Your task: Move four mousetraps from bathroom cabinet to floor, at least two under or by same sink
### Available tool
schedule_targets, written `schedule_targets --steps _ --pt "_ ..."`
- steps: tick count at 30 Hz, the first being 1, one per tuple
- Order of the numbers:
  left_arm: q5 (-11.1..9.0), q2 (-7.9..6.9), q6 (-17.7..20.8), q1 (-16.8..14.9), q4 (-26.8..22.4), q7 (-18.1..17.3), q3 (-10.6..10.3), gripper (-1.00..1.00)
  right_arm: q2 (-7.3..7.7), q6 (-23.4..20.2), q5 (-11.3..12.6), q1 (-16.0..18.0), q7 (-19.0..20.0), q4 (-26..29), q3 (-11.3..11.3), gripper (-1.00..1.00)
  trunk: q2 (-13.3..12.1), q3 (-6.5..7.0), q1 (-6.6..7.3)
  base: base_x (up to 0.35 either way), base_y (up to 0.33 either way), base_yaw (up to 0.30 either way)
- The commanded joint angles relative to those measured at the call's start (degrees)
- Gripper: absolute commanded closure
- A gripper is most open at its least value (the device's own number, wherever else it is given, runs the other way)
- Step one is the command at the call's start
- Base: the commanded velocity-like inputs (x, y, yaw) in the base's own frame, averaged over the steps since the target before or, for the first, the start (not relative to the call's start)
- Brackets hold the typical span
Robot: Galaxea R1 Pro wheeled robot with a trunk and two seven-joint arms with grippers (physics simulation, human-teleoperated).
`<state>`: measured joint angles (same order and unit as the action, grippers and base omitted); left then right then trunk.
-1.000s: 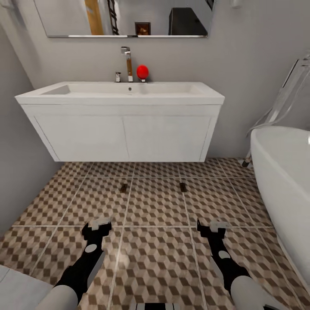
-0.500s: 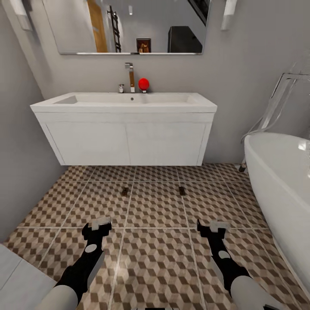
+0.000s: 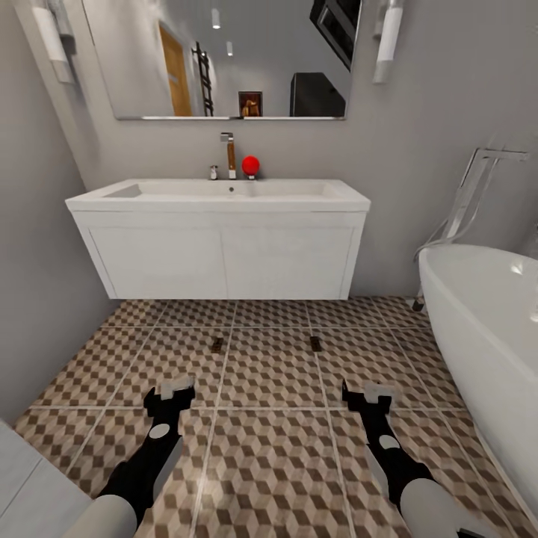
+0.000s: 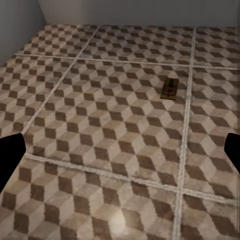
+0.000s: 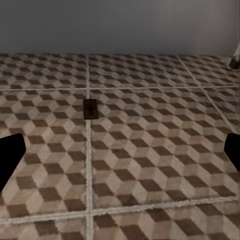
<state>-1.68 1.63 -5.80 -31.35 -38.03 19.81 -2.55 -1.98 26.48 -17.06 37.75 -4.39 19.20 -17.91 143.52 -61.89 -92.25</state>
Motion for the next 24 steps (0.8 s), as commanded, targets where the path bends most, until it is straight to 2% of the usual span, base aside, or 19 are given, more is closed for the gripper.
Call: schedule_targets --steps 1,22,24 --pt "-0.18 0.00 -0.17 -0.03 0.03 0.41 -0.26 -1.00 -0.04 0.15 -0.61 0.04 -0.27 -0.04 -0.28 -1.00 0.00 0.18 0.03 0.000 0.000 0.000" --pt "-0.16 0.40 -0.09 -0.03 0.06 0.41 -0.26 -1.00 -0.04 0.15 -0.67 0.04 -0.27 -0.04 -0.28 -1.00 -0.28 4.83 0.58 0.000 0.000 0.000" --pt "-0.16 0.43 -0.09 -0.03 0.03 0.41 -0.26 -1.00 -0.04 0.15 -0.68 0.04 -0.27 -0.04 -0.28 -1.00 -1.08 5.19 1.02 0.000 0.000 0.000"
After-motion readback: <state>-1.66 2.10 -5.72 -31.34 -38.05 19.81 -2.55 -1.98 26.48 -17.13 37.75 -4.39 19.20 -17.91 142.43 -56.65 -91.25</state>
